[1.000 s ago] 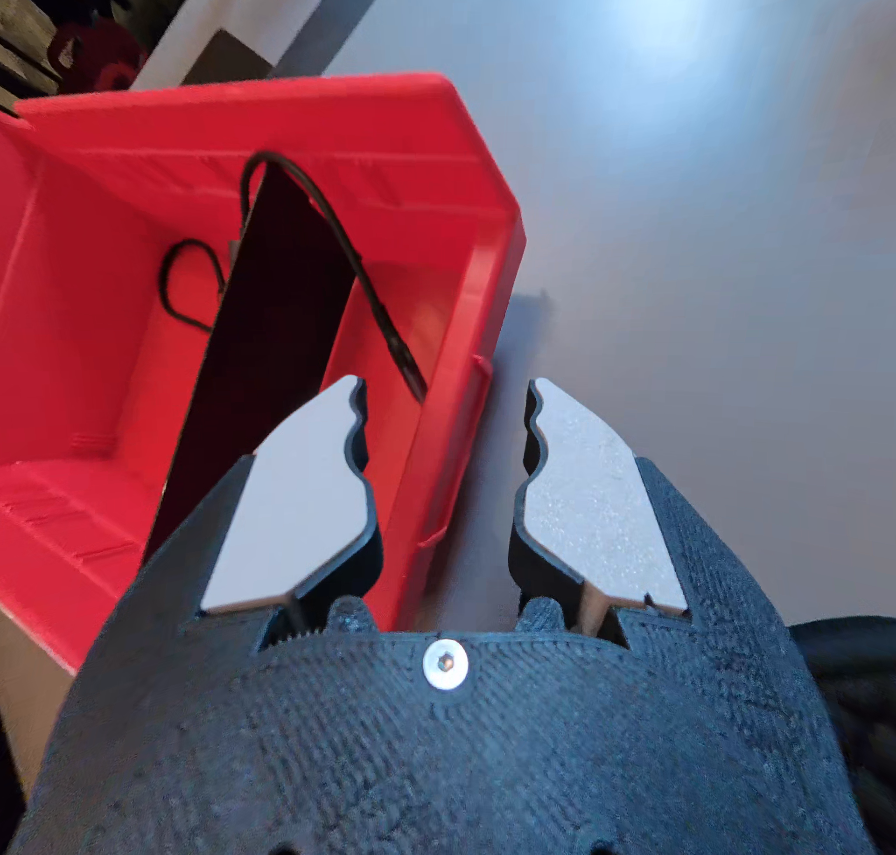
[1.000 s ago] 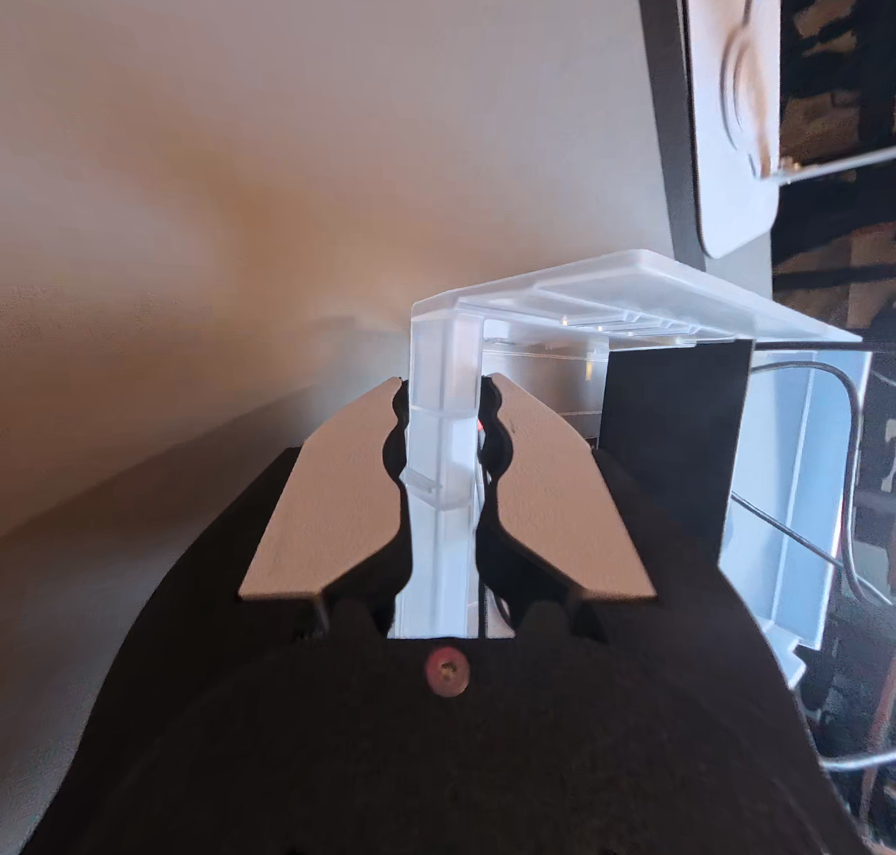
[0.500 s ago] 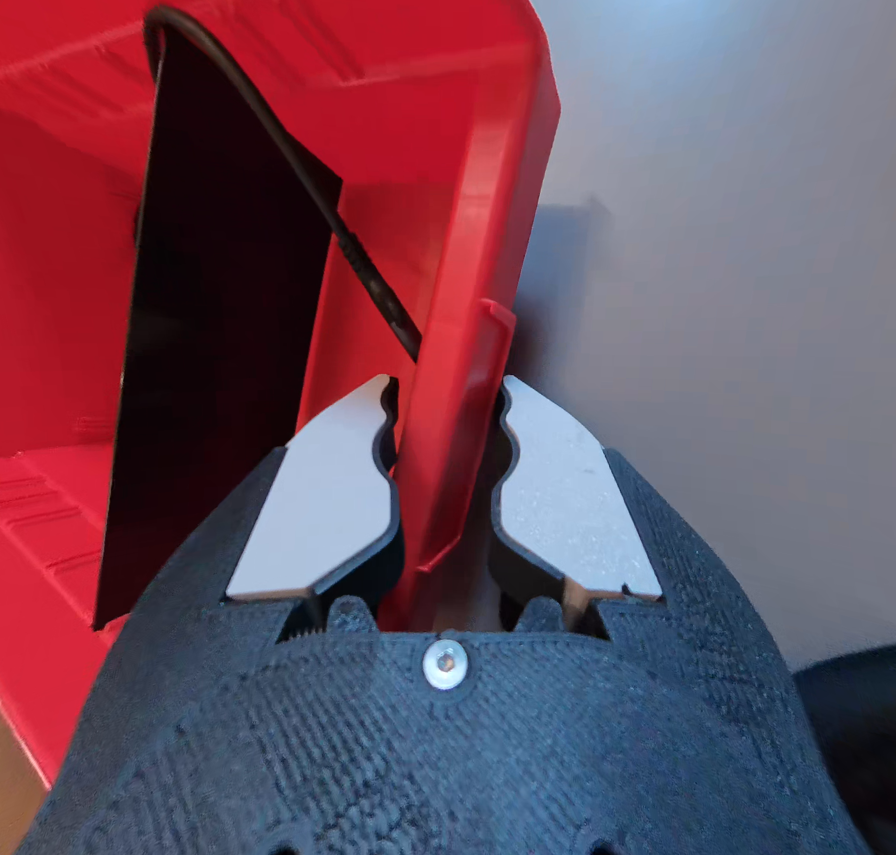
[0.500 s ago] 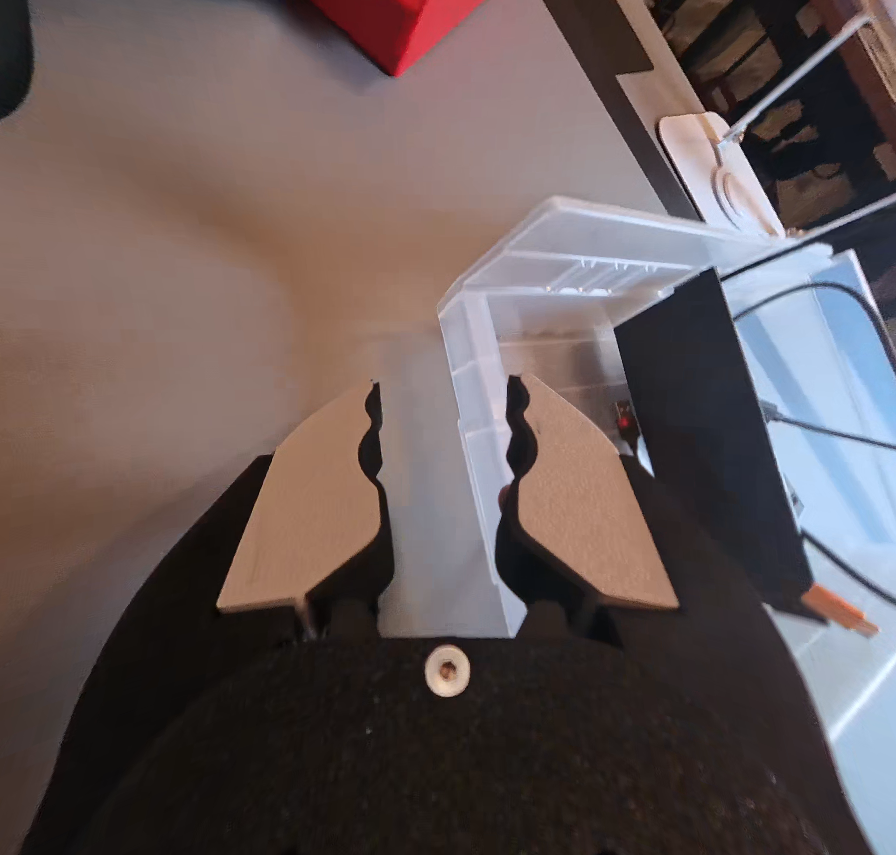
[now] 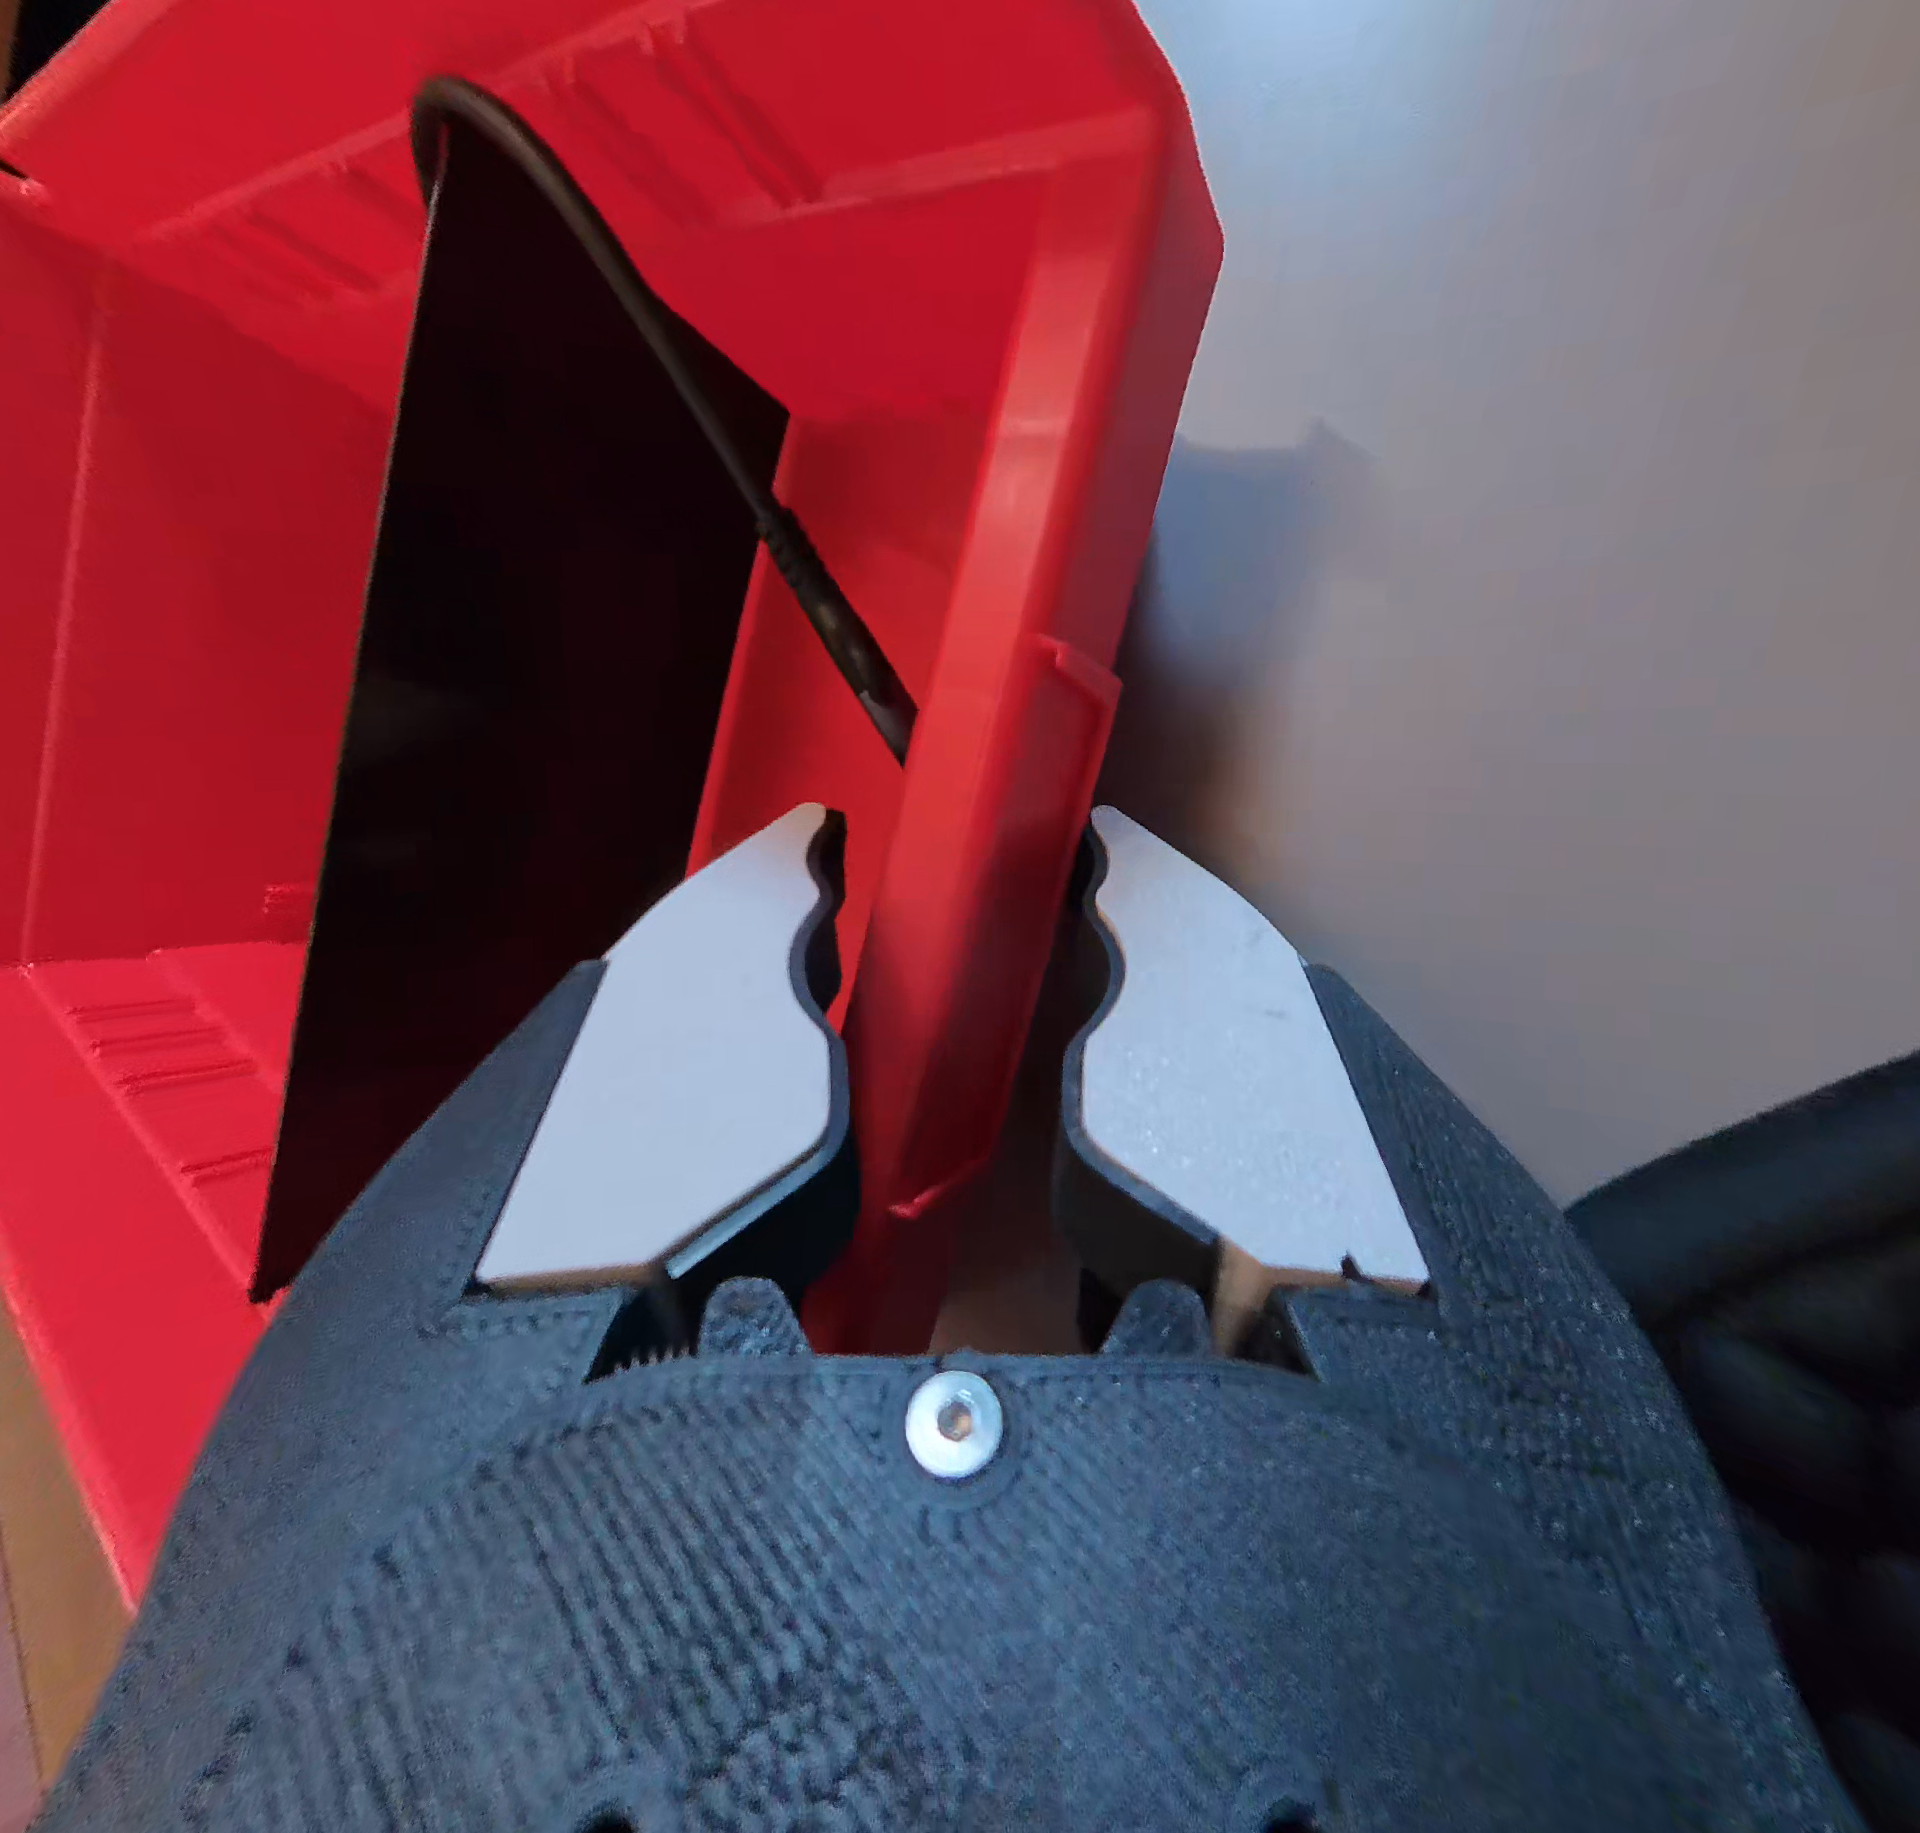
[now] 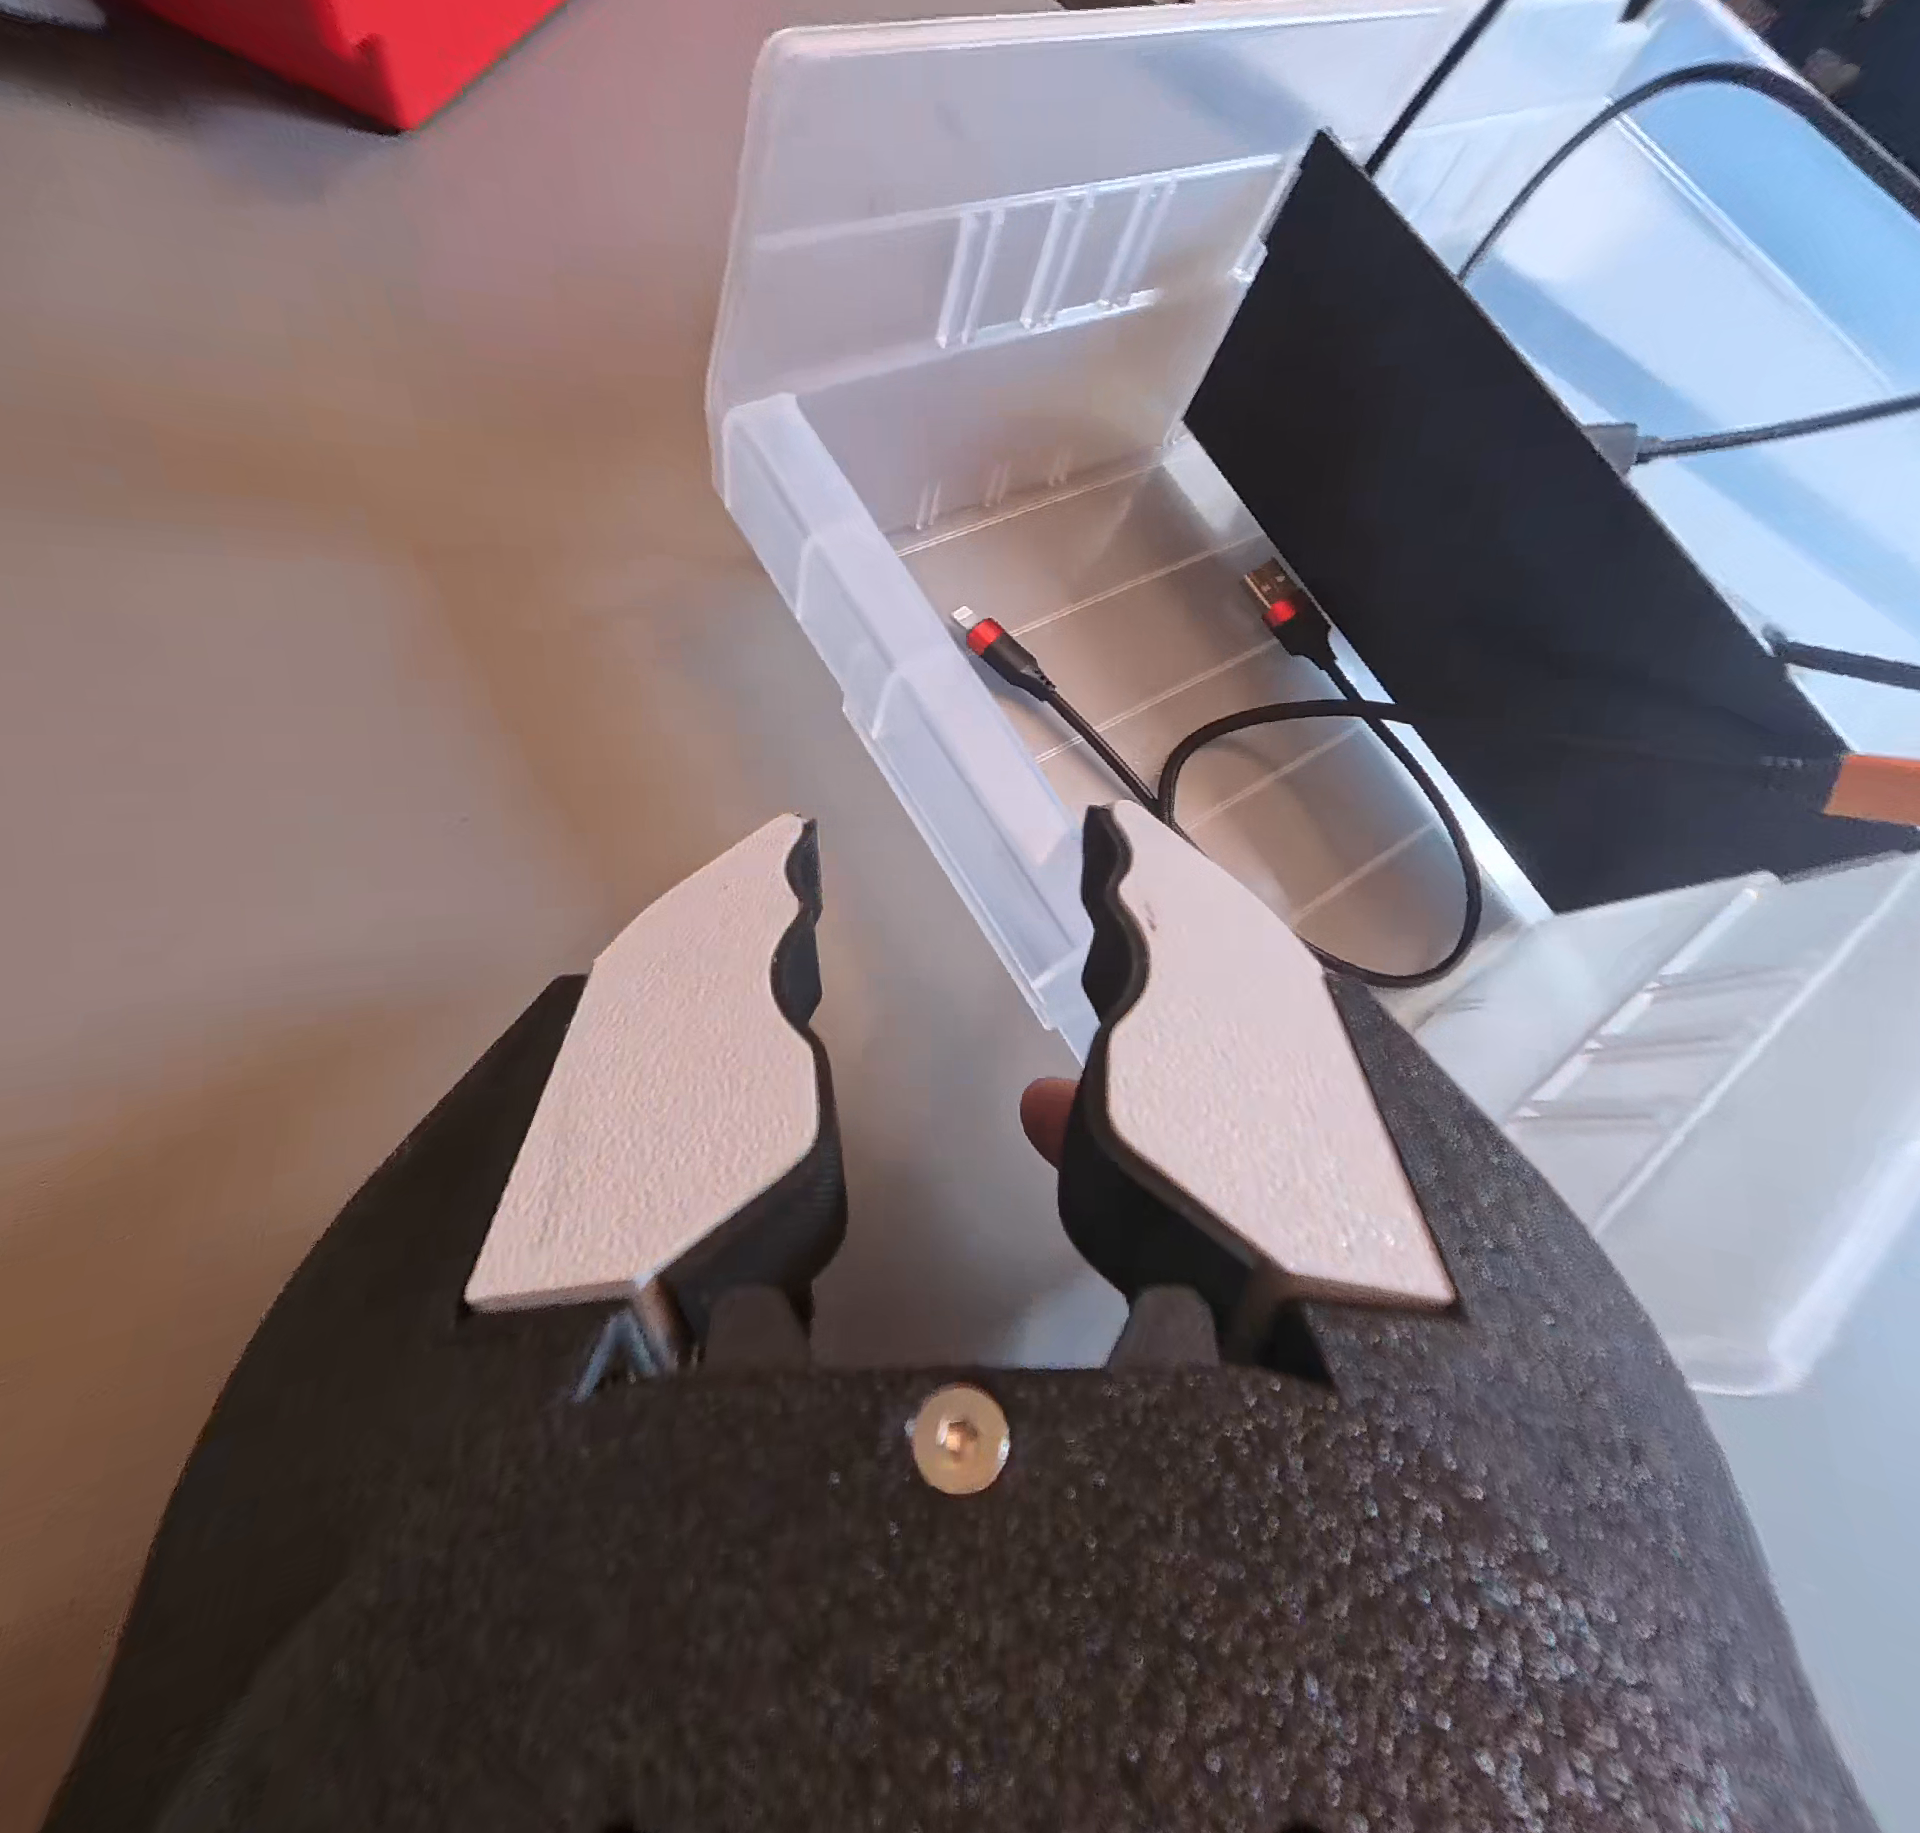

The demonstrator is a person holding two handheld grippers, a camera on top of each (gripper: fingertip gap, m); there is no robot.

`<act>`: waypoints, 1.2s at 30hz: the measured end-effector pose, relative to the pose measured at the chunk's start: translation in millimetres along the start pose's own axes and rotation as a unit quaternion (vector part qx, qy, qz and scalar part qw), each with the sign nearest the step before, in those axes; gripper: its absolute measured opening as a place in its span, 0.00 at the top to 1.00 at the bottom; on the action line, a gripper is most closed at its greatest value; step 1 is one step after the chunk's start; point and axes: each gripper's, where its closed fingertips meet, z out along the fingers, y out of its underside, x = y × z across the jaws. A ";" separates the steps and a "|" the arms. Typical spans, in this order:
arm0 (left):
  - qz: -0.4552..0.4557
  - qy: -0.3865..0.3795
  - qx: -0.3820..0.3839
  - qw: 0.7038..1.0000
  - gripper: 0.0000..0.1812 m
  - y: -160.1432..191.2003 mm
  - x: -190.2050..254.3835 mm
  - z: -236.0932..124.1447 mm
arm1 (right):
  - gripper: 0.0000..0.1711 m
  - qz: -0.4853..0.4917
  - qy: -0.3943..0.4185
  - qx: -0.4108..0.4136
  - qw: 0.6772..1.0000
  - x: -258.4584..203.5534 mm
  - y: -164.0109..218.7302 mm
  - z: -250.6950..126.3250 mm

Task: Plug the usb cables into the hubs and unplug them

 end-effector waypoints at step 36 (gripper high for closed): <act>0.141 0.058 0.127 0.980 0.75 -119.1 53.0 42.9 | 0.81 -0.387 0.055 -0.122 0.912 40.0 2.9 35.4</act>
